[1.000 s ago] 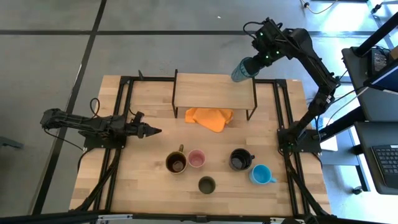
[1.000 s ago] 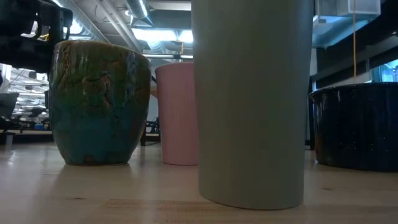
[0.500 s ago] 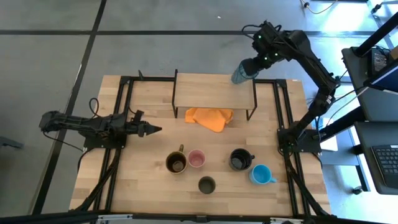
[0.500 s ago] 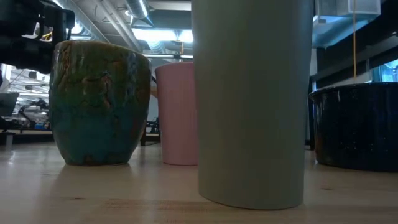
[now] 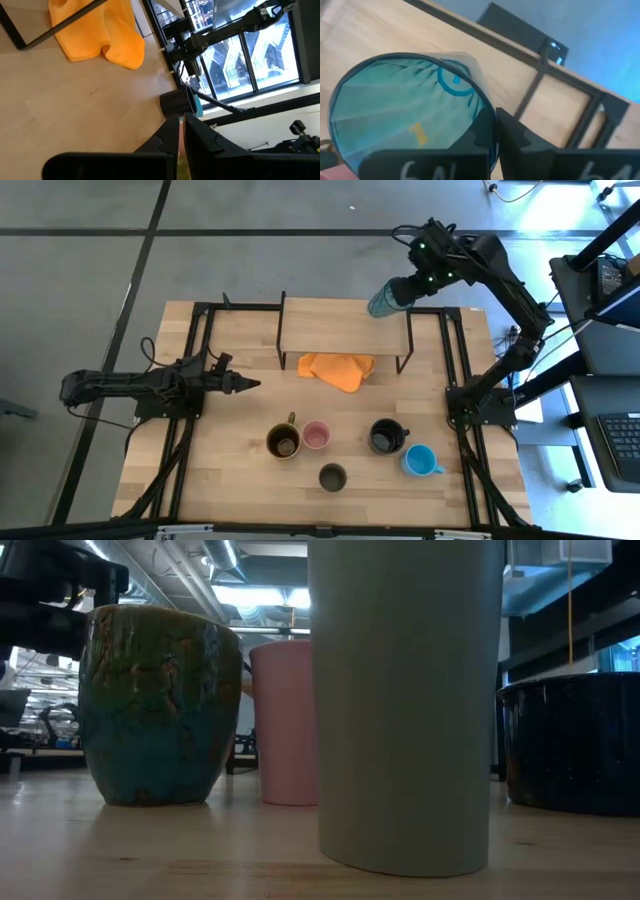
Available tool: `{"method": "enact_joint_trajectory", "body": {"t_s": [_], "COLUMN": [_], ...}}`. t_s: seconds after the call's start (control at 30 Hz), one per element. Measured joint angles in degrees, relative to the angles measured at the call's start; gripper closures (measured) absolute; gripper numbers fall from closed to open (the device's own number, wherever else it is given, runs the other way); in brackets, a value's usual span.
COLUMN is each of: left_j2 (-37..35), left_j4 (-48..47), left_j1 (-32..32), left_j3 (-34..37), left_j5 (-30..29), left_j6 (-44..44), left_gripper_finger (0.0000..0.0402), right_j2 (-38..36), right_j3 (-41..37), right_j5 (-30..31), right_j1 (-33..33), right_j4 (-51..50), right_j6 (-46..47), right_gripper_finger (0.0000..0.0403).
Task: Stack small to large cups/mugs on shelf
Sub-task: Put the blue cup on the shelf
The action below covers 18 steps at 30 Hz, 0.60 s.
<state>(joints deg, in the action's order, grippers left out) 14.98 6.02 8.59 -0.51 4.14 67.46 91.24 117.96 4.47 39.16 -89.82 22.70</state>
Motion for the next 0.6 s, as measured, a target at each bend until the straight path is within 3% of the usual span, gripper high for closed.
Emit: {"method": "enact_joint_trajectory", "body": {"t_s": [0.23, 0.37, 0.5, 0.6], "left_j2": [0.0, 0.0, 0.0, 0.0], "left_j4": [0.0, 0.1, 0.2, 1.0], "left_j1": [2.6, 2.7, 2.7, 2.7], "left_j3": [0.0, 0.0, 0.0, 0.0], "left_j5": [4.1, 4.3, -0.9, -8.4], "left_j6": [0.0, 0.9, 1.0, 1.2], "left_gripper_finger": [0.0382, 0.0382, 0.0382, 0.0382], "right_j2": [0.0, -0.2, -0.5, -1.8], "right_j3": [-8.4, -9.3, -7.9, -7.6], "right_j5": [-1.2, -1.4, 0.4, 0.5], "right_j1": [0.8, 0.8, 1.4, 2.6], "right_j4": [-0.3, 0.2, -0.5, -0.4], "right_j6": [-0.4, -1.6, -2.6, -2.9], "right_gripper_finger": [0.0393, 0.0389, 0.0389, 0.0389]}}
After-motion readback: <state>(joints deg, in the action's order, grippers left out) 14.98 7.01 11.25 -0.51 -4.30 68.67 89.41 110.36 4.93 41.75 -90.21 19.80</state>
